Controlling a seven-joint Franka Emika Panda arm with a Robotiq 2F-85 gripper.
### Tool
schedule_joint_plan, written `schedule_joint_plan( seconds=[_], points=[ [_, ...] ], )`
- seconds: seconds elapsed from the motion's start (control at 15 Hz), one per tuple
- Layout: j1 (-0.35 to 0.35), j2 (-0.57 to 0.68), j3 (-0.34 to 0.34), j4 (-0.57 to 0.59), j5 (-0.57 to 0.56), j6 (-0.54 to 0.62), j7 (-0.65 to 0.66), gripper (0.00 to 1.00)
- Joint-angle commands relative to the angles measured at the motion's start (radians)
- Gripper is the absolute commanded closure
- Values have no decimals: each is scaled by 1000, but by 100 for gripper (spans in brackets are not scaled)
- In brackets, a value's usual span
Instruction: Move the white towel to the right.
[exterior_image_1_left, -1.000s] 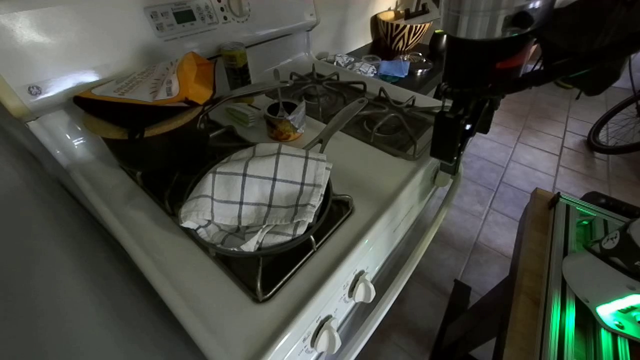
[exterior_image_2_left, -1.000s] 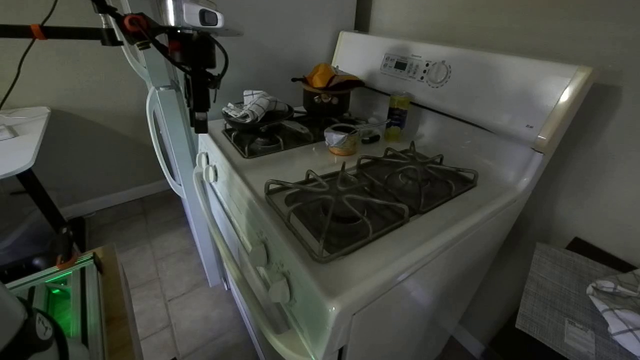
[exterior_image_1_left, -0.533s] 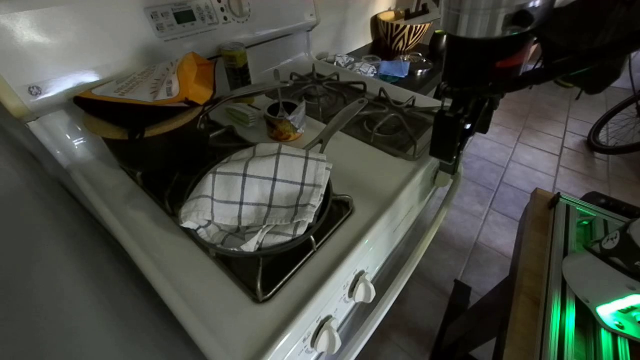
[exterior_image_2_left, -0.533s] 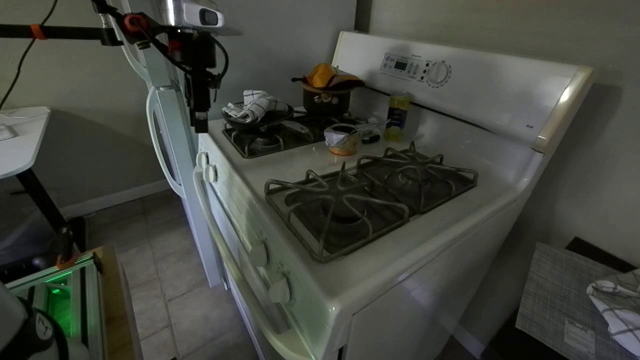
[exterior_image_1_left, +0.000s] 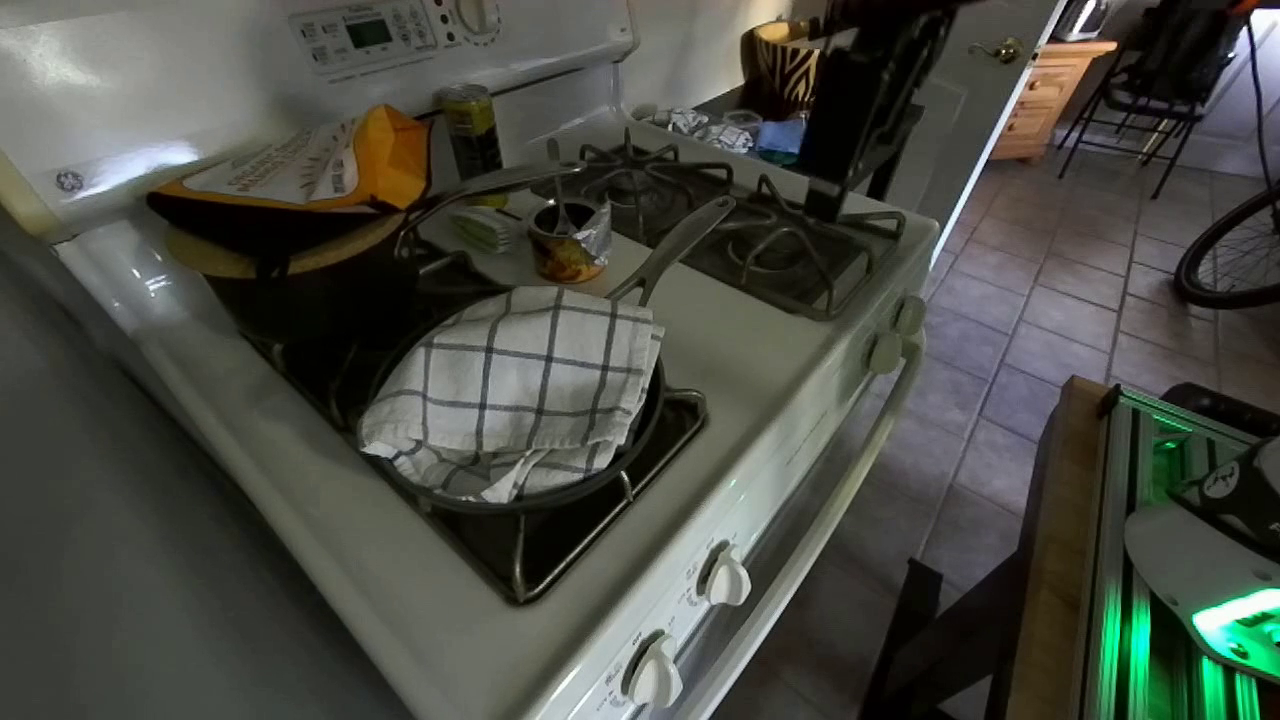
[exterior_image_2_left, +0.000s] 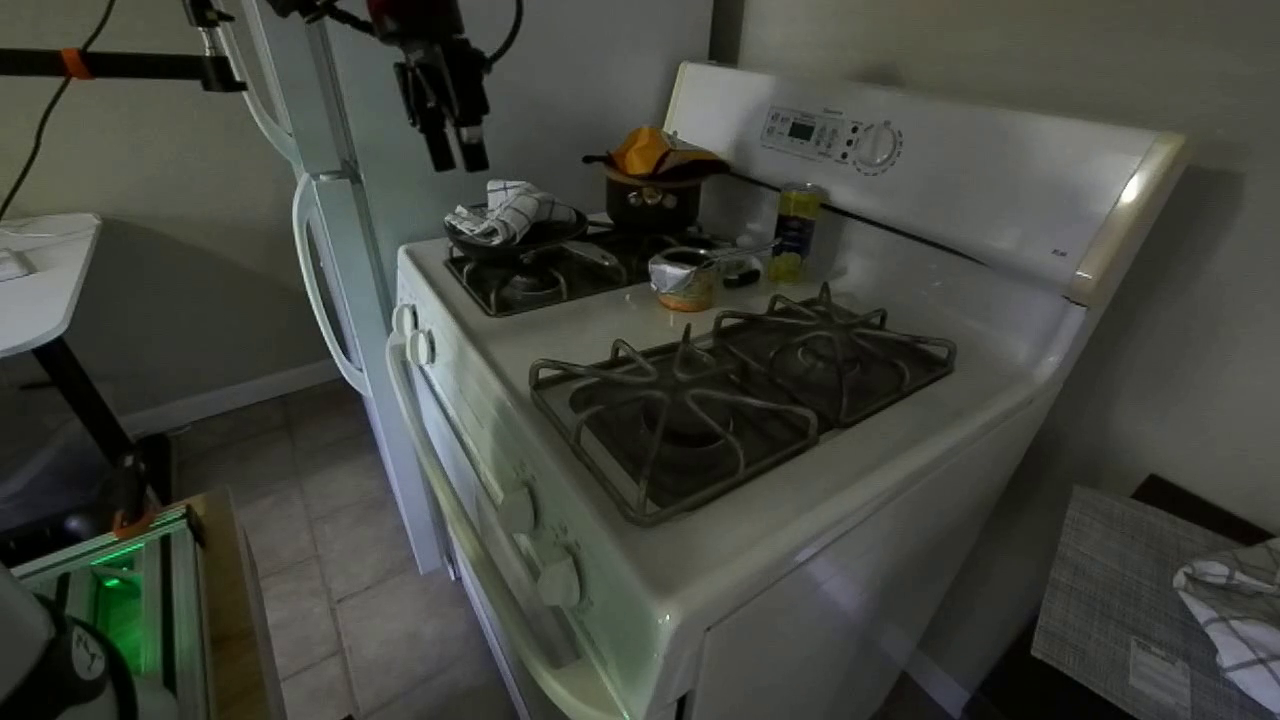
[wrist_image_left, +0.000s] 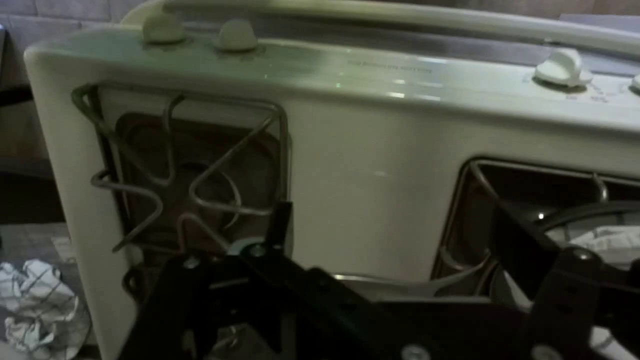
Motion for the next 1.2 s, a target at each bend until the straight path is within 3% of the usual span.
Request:
schedule_joint_plan(
  seconds=[0.0,0.67,1.13],
  points=[
    [-3,48,-67,90,-19,53,-87,0],
    [5,60,-89,117,-9,40,-69,0],
    [69,68,-146,93,94,161,-383,0]
  ],
)
